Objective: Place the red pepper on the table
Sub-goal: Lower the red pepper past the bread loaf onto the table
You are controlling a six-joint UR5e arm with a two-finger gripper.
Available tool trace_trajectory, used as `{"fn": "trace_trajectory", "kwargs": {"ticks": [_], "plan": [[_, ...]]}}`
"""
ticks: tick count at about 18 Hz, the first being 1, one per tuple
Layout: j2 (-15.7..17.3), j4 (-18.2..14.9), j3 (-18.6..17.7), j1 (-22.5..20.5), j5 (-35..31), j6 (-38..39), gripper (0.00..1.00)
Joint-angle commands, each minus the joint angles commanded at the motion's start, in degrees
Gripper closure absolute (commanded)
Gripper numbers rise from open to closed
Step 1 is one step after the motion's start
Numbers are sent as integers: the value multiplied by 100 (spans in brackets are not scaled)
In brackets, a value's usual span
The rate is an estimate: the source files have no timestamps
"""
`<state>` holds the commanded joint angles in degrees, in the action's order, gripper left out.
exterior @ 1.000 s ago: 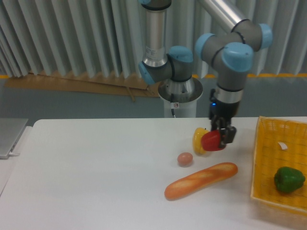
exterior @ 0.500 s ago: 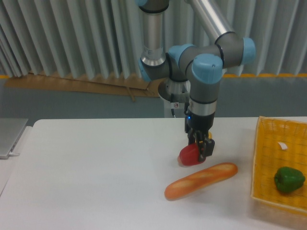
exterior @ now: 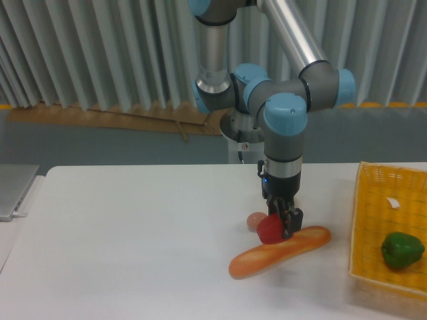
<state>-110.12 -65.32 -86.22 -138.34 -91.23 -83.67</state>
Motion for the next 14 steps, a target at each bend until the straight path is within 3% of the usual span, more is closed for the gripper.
{"fn": "trace_trajectory", "kwargs": {"ticks": [14], "plan": [[-641,730,149,62,-97,44,44]]}}
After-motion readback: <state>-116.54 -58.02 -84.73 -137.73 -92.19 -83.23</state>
